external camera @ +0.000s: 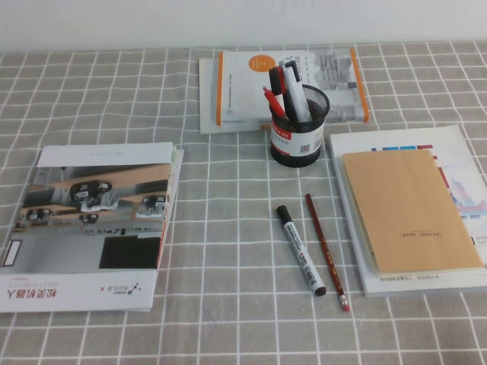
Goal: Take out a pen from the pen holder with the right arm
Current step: 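Take a marker out of the pen holder and lay it on the table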
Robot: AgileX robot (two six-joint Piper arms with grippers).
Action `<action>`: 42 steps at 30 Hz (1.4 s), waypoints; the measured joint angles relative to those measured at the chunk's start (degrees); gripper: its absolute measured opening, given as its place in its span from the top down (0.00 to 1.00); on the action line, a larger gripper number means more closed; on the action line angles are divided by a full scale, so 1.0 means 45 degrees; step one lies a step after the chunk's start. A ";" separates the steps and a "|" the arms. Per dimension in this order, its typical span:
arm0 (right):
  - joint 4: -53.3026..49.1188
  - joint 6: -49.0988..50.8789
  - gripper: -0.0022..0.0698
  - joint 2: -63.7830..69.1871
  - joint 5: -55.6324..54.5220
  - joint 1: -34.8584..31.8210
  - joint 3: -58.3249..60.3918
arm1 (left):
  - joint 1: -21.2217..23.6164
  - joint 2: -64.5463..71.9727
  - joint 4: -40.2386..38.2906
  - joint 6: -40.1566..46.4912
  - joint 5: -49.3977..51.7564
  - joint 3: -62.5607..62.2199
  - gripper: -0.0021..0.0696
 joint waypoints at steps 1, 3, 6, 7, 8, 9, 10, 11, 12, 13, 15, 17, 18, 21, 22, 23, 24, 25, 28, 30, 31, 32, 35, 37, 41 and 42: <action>-0.0001 -0.0164 0.99 0.0000 0.0035 0.0000 0.0000 | 0.0000 0.0000 0.0000 0.0000 0.0000 0.0000 0.98; -0.0032 -0.0484 0.99 0.0000 0.0087 0.0000 0.0000 | 0.0000 0.0000 0.0000 0.0000 0.0000 0.0000 0.98; 0.0048 -0.0714 0.99 0.0000 0.0143 0.0000 0.0000 | 0.0000 0.0000 0.0000 0.0000 0.0000 0.0000 0.98; 0.0236 -0.0743 0.99 0.0000 0.0160 0.0000 0.0000 | 0.0000 0.0000 0.0000 0.0000 0.0000 0.0000 0.98; 0.0423 -0.0743 0.99 0.0000 0.0171 0.0000 0.0000 | 0.0000 0.0000 0.0000 0.0000 0.0000 0.0000 0.98; 0.0658 -0.0759 0.99 0.0000 0.0171 0.0000 0.0000 | 0.0000 0.0000 0.0000 0.0000 0.0000 0.0000 0.98; 0.0875 -0.0759 0.99 0.0000 0.0171 0.0000 0.0000 | 0.0000 0.0000 0.0000 0.0000 0.0000 0.0000 0.98; 0.1019 -0.0759 0.99 0.0000 0.0190 0.0000 0.0000 | 0.0000 0.0000 0.0000 0.0000 0.0000 0.0000 0.98; 0.1190 -0.0773 0.99 0.0000 0.0190 0.0000 0.0000 | 0.0000 0.0000 0.0000 0.0000 0.0000 0.0000 0.98; 0.1342 -0.0791 0.99 0.0000 0.0190 0.0000 0.0000 | 0.0000 0.0000 0.0000 0.0000 0.0000 0.0000 0.98; 0.1584 -0.0791 0.99 0.0000 0.0190 0.0000 0.0000 | 0.0000 0.0000 0.0000 0.0000 0.0000 0.0000 0.98; 0.1745 -0.0791 0.99 0.0000 0.0213 0.0000 0.0000 | 0.0000 0.0000 0.0000 0.0000 0.0000 0.0000 0.98; 0.1839 -0.0791 0.99 0.0000 0.0199 0.0000 0.0000 | 0.0000 0.0000 0.0000 0.0000 0.0000 0.0000 0.98; 0.1913 -0.0791 0.99 0.0000 0.0228 0.0000 0.0000 | 0.0000 0.0000 0.0000 0.0000 0.0000 0.0000 0.98; 0.1934 -0.0791 0.99 0.0000 0.0251 0.0000 0.0000 | 0.0000 0.0000 0.0000 0.0000 0.0000 0.0000 0.98; 0.1942 -0.0791 0.99 0.0000 0.0251 0.0000 0.0000 | 0.0000 0.0000 0.0000 0.0000 0.0000 0.0000 0.98; 0.1942 -0.0791 0.99 0.0000 0.0251 0.0000 0.0000 | 0.0000 0.0000 0.0000 0.0000 0.0000 0.0000 0.98; 0.1964 -0.0791 0.99 0.0000 0.0251 0.0000 0.0000 | 0.0000 0.0000 0.0000 0.0000 0.0000 0.0000 0.98; 0.1964 -0.0791 0.99 0.0000 0.0251 0.0000 0.0000 | 0.0000 0.0000 0.0000 0.0000 0.0000 0.0000 0.98; 0.1964 -0.0791 0.99 0.0000 0.0251 0.0000 0.0000 | 0.0000 0.0000 0.0000 0.0000 0.0000 0.0000 0.98; 0.1964 -0.0791 0.99 0.0000 0.0251 0.0000 0.0000 | 0.0000 0.0000 0.0000 0.0000 0.0000 0.0000 0.98; 0.1964 -0.0791 0.99 0.0000 0.0251 0.0000 0.0000 | 0.0000 0.0000 0.0000 0.0000 0.0000 0.0000 0.98; 0.1986 -0.0791 0.99 0.0000 0.0251 0.0000 0.0000 | 0.0000 0.0000 0.0000 0.0000 0.0000 0.0000 0.98; 0.1986 -0.0791 0.99 0.0000 0.0251 0.0000 0.0000 | 0.0000 0.0000 0.0000 0.0000 0.0000 0.0000 0.98; 0.1986 -0.0791 0.99 0.0000 0.0251 0.0000 0.0000 | 0.0000 0.0000 0.0000 0.0000 0.0000 0.0000 0.98; 0.1990 -0.0791 0.99 0.0000 0.0251 0.0000 0.0000 | 0.0000 0.0000 0.0000 0.0000 0.0000 0.0000 0.98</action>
